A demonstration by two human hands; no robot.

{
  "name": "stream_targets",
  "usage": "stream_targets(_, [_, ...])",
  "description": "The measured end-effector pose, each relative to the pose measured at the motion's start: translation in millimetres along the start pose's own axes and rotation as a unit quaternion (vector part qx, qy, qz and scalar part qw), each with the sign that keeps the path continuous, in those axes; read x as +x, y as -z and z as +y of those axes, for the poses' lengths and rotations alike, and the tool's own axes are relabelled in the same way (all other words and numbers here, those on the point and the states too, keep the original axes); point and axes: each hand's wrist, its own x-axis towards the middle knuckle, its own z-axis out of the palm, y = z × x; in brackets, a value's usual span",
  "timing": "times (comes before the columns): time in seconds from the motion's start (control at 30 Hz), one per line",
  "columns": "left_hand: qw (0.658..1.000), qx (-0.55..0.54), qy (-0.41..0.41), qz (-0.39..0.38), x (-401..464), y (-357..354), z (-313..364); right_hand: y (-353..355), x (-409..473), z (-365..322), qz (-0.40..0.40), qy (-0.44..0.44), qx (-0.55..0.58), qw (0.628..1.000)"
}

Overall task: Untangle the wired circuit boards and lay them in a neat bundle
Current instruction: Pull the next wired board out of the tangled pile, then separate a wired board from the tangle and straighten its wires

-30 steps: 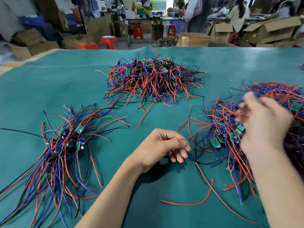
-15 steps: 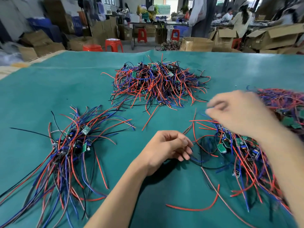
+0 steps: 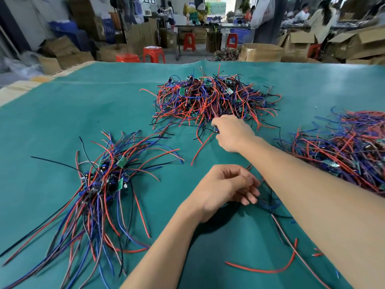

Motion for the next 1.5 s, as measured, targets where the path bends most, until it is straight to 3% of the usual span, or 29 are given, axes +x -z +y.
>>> stream_targets(0.13, [1.0, 0.0, 0.003, 0.005, 0, -1, 1, -2, -7, 13, 0.039, -0.021, 0.047, 0.998])
stream_targets(0.4, [1.0, -0.005, 0.005, 0.012, 1, -1, 1, 1, 3, 9, -0.03, 0.001, 0.043, 0.999])
stream_targets(0.57, [1.0, -0.009, 0.003, 0.008, 1, 0, 0, -5, 0, -1, 0.035, -0.01, 0.029, 0.999])
stream_targets(0.8, [1.0, -0.007, 0.005, 0.015, 2, 0, -1, 2, -22, 14, 0.071, -0.022, 0.162, 0.984])
stream_targets(0.87, [1.0, -0.006, 0.006, 0.021, 2, 0, -1, 12, -38, 26, 0.105, -0.073, 0.286, 0.95])
stream_targets(0.97, [0.999, -0.023, 0.006, 0.038, 4, 0, -2, 32, -77, 39, 0.139, -0.093, 0.52, 0.837])
stream_targets(1.1, [0.994, -0.08, 0.007, 0.071, 8, -1, -1, 44, -133, 41, 0.14, -0.06, 0.658, 0.738])
stream_targets(1.2, [0.993, -0.105, 0.03, 0.056, 8, 0, 3, 26, -157, 34, 0.151, -0.075, 0.623, 0.764])
stream_targets(1.33, [0.996, -0.086, 0.014, 0.036, 6, -1, 1, 1, -162, 26, 0.157, -0.074, 0.453, 0.874])
stream_targets(1.4, [0.997, -0.072, -0.002, 0.037, 5, -2, -1, -2, -161, 27, 0.161, -0.074, 0.44, 0.881])
stream_targets(1.5, [0.997, -0.07, -0.007, 0.037, 3, -1, 0, -3, -160, 27, 0.161, -0.087, 0.474, 0.861])
